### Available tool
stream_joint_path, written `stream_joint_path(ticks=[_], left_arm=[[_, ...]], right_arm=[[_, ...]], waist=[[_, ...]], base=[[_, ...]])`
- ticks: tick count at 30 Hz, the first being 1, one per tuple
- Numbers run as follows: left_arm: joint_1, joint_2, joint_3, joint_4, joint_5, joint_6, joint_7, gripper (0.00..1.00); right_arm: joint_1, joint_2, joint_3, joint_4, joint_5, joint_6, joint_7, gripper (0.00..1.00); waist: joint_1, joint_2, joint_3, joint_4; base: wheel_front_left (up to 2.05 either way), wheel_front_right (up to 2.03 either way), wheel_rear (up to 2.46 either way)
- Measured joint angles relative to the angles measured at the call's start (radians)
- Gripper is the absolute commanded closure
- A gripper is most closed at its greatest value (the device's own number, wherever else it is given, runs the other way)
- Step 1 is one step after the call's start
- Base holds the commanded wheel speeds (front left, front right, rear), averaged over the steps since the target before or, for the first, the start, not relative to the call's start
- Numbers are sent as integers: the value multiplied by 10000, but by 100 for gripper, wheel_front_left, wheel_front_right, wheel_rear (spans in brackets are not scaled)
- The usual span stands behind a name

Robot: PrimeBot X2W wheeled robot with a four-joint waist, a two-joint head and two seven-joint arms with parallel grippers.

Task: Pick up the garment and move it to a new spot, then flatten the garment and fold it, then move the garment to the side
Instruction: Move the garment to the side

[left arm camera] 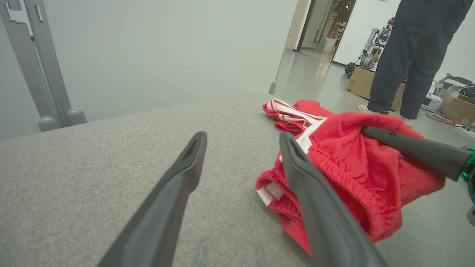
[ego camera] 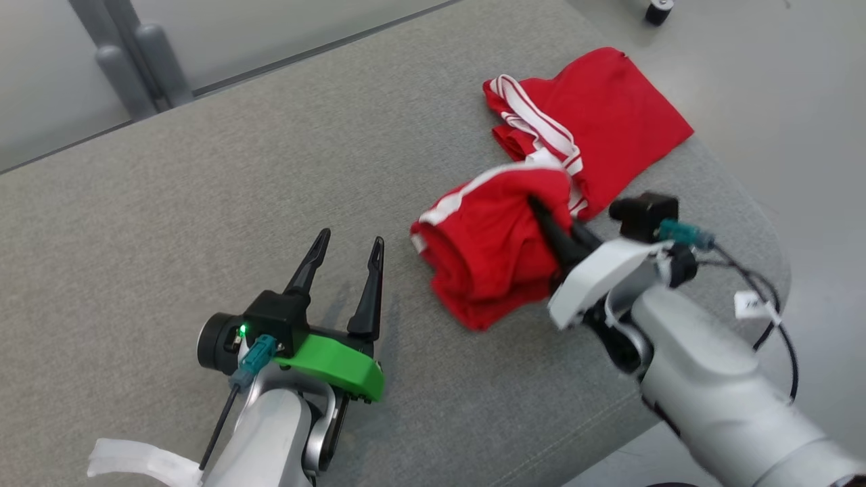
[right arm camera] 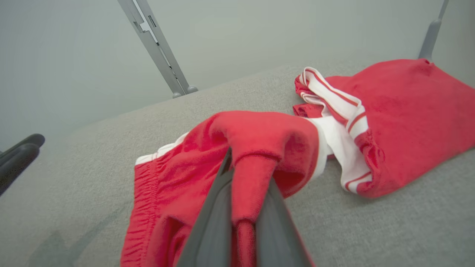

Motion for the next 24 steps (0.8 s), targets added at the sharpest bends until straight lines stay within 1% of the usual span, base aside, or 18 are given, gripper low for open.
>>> stream_joint_path(ticks=[2, 5, 6, 7, 10, 11, 14, 17, 18, 19, 20, 24], left_arm=[[-77, -2, 36, -71, 128, -12, 0, 0], [-156, 4, 48, -174, 345, -44, 0, 0], [-223, 2, 54, -199, 387, -58, 0, 0], [-317, 4, 56, -253, 430, -84, 0, 0], [-397, 8, 21, -286, 493, -88, 0, 0], [-397, 8, 21, -286, 493, -88, 0, 0], [-503, 6, 46, -284, 570, -88, 0, 0], [-540, 8, 113, -280, 658, -88, 0, 0], [-542, 8, 159, -276, 669, -88, -2, 0], [-542, 10, 199, -272, 706, -88, 0, 0], [-540, 10, 263, -272, 725, -88, 0, 0], [-516, 19, 510, -278, 742, -54, 0, 0]], right_arm=[[-768, -288, -96, 236, -52, 2, -2, 100], [-1741, -901, -374, 988, -274, 2, -10, 100], [-1985, -1124, -497, 1312, -336, 2, -10, 100], [-2403, -1578, -709, 2006, -502, 2, -10, 100], [-2894, -2151, -972, 3060, -807, 4, -8, 100], [-2894, -2151, -972, 3060, -807, 4, -8, 100], [-3324, -2640, -1312, 3891, -1127, 4, -8, 100], [-3670, -3030, -1616, 4441, -1542, 4, -8, 100], [-3734, -3133, -1659, 4573, -1730, 6, -8, 95], [-3787, -3219, -1755, 4707, -1852, 6, -8, 58], [-3854, -3319, -1837, 4821, -2029, 6, -8, 0], [-4189, -3887, -2403, 5325, -2959, 10, -8, 0]], waist=[[0, 0, 128, 221], [0, 0, 379, 622], [0, 0, 479, 771], [0, 0, 681, 1081], [0, 0, 965, 1536], [0, 0, 965, 1536], [0, 0, 1244, 1973], [0, 0, 1505, 2384], [0, 0, 1586, 2516], [0, 0, 1661, 2640], [0, 0, 1734, 2755], [0, 0, 1994, 3134]], base=[[0, 0, 0], [0, 0, 0], [0, 0, 0], [0, 0, 0], [0, 0, 0], [0, 0, 0], [0, 0, 0], [0, 0, 0], [0, 0, 0], [0, 0, 0], [0, 0, 0], [0, 0, 0]])
